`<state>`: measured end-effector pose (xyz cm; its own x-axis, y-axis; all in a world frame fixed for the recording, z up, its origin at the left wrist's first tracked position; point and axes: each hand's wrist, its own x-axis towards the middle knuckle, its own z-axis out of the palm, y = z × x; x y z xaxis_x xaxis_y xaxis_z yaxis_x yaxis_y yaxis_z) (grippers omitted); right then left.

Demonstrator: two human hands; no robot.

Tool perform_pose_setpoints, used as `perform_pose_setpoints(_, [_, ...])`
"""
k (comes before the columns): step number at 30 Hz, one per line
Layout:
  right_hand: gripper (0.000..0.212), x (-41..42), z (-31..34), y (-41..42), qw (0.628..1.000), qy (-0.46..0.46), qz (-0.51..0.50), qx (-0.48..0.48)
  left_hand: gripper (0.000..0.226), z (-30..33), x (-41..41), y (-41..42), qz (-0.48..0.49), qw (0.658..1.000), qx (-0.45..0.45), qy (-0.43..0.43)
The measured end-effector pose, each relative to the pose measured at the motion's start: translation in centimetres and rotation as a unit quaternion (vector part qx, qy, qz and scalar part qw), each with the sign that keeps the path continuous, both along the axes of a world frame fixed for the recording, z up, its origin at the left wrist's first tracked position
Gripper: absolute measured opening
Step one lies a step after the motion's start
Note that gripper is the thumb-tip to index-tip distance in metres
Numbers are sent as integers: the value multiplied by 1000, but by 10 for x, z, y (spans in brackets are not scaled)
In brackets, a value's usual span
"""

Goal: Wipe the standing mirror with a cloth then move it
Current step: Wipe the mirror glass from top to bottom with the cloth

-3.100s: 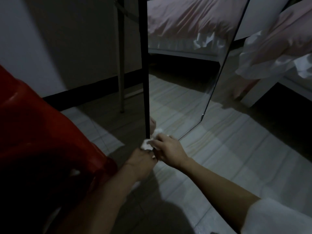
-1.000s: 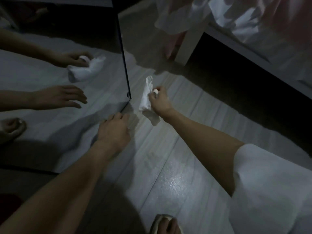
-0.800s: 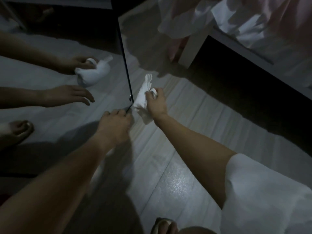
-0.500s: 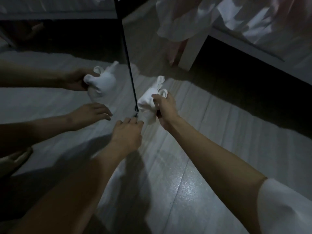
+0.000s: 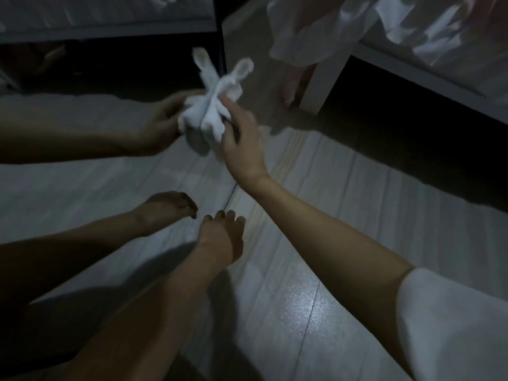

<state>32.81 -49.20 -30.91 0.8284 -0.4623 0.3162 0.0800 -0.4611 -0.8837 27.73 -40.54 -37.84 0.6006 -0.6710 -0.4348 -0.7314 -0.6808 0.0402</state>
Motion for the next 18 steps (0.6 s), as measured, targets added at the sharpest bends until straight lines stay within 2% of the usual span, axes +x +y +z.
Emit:
perform_pose_setpoints(3, [40,-9,-53,-17,985,158,41,54,37,-5,-4,5,27,999,-27,25])
perform_pose_setpoints(6, [36,-26,-89,-32,955,279,20,99,33,-9,-7,4,52,995,-54,61])
perform_pose_setpoints(9, [32,-35,-84,-40,960,249,-16,125,30,-12,-8,6,49,995,-71,55])
perform_pose_setpoints(12, [25,-25,-56,-37,978,137,-54,146,33,-15,-9,9,59,992,-104,48])
perform_pose_setpoints(14, [20,-16,-37,-26,984,71,-39,160,34,-16,-9,10,74,988,-129,53])
perform_pose_setpoints(16, [34,-7,-36,-15,987,67,7,146,33,-17,-7,11,92,983,-148,57])
perform_pose_setpoints(18, [57,-1,-51,-8,987,113,32,108,32,-18,-5,13,109,979,-156,65])
